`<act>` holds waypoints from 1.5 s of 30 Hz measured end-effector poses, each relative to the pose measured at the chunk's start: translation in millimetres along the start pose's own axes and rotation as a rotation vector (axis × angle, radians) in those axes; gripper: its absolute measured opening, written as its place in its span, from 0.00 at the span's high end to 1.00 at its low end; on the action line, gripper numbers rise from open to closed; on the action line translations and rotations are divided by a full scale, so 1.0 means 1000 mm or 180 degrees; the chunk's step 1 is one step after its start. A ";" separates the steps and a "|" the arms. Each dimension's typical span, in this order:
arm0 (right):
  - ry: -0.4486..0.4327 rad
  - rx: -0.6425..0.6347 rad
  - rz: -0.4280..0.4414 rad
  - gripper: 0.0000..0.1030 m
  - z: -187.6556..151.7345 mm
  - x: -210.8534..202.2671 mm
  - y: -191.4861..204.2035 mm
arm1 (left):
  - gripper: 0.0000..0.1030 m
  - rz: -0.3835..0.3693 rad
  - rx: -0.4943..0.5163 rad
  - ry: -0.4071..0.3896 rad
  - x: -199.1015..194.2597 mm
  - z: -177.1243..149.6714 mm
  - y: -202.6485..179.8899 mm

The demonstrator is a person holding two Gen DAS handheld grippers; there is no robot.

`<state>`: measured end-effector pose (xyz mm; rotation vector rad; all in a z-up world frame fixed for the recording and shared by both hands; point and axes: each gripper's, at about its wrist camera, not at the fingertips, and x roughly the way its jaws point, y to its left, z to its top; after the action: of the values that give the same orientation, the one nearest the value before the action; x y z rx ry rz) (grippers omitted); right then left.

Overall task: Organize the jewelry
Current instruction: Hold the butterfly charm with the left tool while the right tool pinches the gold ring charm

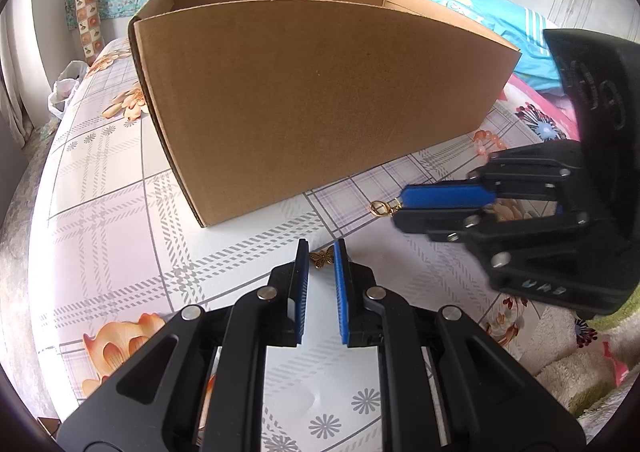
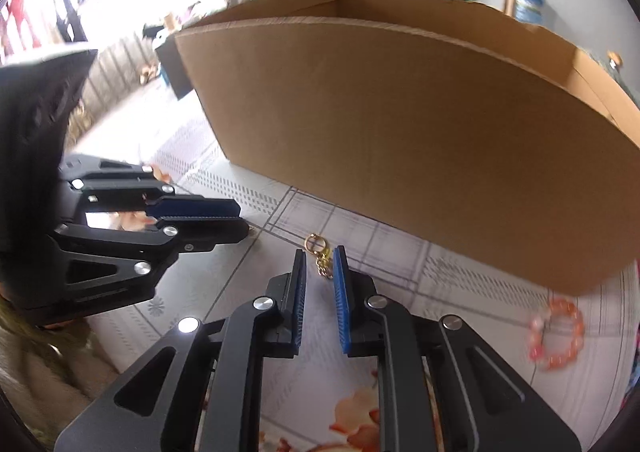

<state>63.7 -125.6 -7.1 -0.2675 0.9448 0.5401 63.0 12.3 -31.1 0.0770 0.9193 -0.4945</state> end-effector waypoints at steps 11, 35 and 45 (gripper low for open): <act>-0.0108 0.0236 0.0139 0.98 -0.005 -0.017 -0.010 | 0.89 -0.0002 -0.0023 -0.0011 0.000 0.001 0.000; -0.0388 0.0717 0.0136 0.98 -0.020 -0.047 -0.025 | 0.89 0.0106 -0.0072 0.0112 0.005 0.009 -0.004; -0.0458 0.0763 0.0144 0.98 -0.023 -0.054 -0.030 | 0.89 0.0140 0.0009 0.0158 0.006 0.011 -0.012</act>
<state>39.1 -178.4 23.7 0.0084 0.8674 0.4757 68.6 -3.4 -27.6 0.1123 0.9636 -0.4548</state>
